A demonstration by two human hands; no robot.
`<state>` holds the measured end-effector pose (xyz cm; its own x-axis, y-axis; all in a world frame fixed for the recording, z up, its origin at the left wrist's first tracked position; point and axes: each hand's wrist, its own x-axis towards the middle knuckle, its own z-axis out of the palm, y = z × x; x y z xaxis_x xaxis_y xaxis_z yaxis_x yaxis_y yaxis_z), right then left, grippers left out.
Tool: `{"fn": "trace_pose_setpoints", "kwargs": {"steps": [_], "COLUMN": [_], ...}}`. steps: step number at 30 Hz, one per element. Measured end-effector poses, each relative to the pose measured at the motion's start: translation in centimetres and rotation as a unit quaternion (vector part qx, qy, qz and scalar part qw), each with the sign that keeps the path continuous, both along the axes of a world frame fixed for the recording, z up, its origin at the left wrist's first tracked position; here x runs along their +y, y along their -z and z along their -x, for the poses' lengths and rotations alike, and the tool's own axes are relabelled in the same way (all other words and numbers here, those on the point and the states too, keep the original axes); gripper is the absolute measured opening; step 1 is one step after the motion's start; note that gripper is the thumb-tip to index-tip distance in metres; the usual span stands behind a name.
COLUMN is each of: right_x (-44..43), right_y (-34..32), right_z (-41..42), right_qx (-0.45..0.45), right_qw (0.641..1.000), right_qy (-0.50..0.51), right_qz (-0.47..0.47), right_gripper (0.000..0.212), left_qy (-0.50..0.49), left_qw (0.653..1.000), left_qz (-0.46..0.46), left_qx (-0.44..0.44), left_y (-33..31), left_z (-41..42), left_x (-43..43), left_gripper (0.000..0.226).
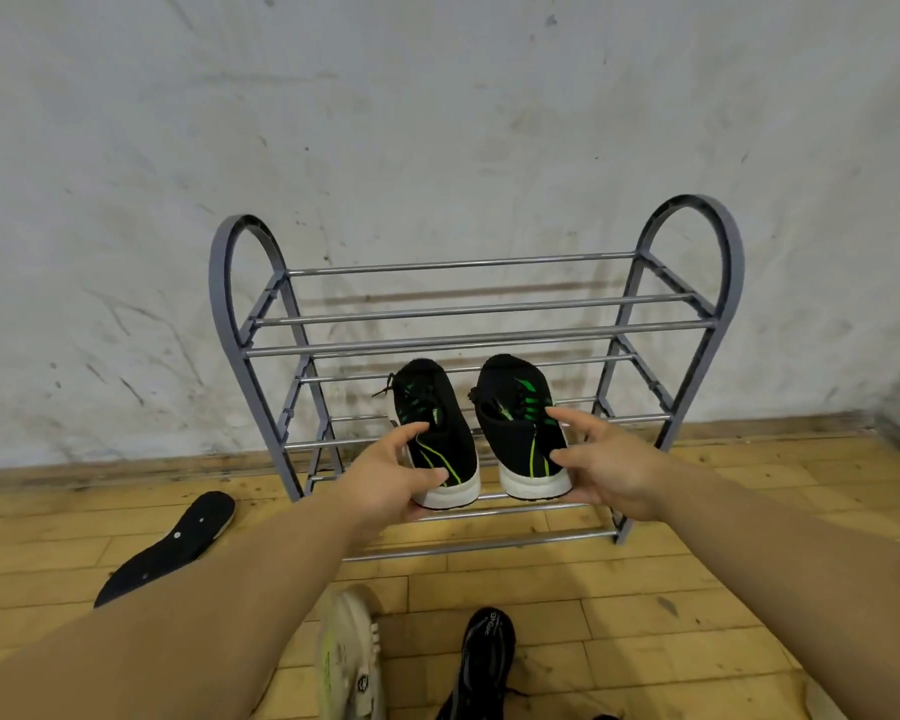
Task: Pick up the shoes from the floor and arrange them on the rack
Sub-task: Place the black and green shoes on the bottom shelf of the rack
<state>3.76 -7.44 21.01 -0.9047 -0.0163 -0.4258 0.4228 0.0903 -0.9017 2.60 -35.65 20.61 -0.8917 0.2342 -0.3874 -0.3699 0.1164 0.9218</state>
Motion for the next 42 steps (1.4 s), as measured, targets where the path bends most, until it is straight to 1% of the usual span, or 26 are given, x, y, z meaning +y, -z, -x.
{"fn": "trace_pose_setpoints", "kwargs": {"steps": [3, 5, 8, 10, 12, 14, 17, 19, 22, 26, 29, 32, 35, 38, 42], "right_x": [1.9, 3.7, 6.6, 8.7, 10.4, 11.4, 11.7, 11.5, 10.9, 9.0, 6.9, 4.1, 1.1, -2.4, -7.1], "right_y": [-2.2, -3.4, -4.6, -5.1, -5.7, -5.7, -5.0, -4.1, -2.9, -1.6, 0.0, 2.5, 6.1, 10.2, 16.8], "right_z": [-2.0, -3.9, -7.1, -9.0, -10.7, -12.2, -13.5, -13.8, -13.6, -13.0, -12.3, -11.3, -9.9, -8.3, -5.0], "right_qx": [-0.005, -0.017, -0.043, -0.064, -0.089, -0.118, -0.142, -0.150, -0.157, -0.162, -0.161, -0.167, -0.170, -0.154, -0.102], "right_qw": [0.999, 0.997, 0.993, 0.989, 0.984, 0.978, 0.972, 0.970, 0.971, 0.970, 0.969, 0.969, 0.969, 0.975, 0.980], "right_qy": [-0.037, -0.073, -0.111, -0.131, -0.153, -0.173, -0.181, -0.176, -0.162, -0.167, -0.168, -0.164, -0.158, -0.125, -0.117], "right_qz": [0.008, 0.005, -0.013, -0.011, 0.007, -0.005, -0.050, -0.070, -0.083, -0.077, -0.077, -0.080, -0.087, -0.096, -0.127], "right_gripper": [0.054, 0.052, 0.051, 0.055, 0.068, 0.073, 0.065, 0.055, 0.049, 0.050, 0.050, 0.049, 0.053, 0.057, 0.062], "left_qy": [0.055, 0.114, 0.183, 0.215, 0.253, 0.299, 0.334, 0.345, 0.345, 0.336, 0.309, 0.273, 0.264, 0.210, 0.116], "left_qw": [0.998, 0.993, 0.983, 0.975, 0.964, 0.950, 0.934, 0.927, 0.923, 0.920, 0.929, 0.938, 0.942, 0.958, 0.983], "left_qz": [-0.009, 0.006, 0.001, -0.006, -0.008, 0.008, 0.053, 0.076, 0.100, 0.143, 0.119, 0.097, 0.116, 0.103, 0.103], "left_qx": [-0.006, -0.008, -0.027, -0.049, -0.074, -0.093, -0.115, -0.128, -0.139, -0.140, -0.165, -0.190, -0.171, -0.170, -0.096], "left_y": [-1.9, -2.9, -3.8, -3.9, -3.5, -3.1, -2.7, -2.2, -1.8, -2.7, -1.7, 1.8, 5.5, 9.9, 16.7], "left_z": [-1.3, -2.8, -5.5, -7.1, -8.1, -8.9, -9.8, -9.9, -9.6, -9.0, -7.6, -6.2, -5.7, -5.7, -4.6], "left_x": [-1.3, -2.2, -3.4, -4.1, -4.9, -5.4, -5.4, -5.5, -6.3, -7.0, -8.9, -11.9, -13.7, -14.3, -14.1], "left_gripper": [0.068, 0.068, 0.067, 0.066, 0.067, 0.069, 0.068, 0.071, 0.075, 0.066, 0.067, 0.068, 0.070, 0.075, 0.081]}}
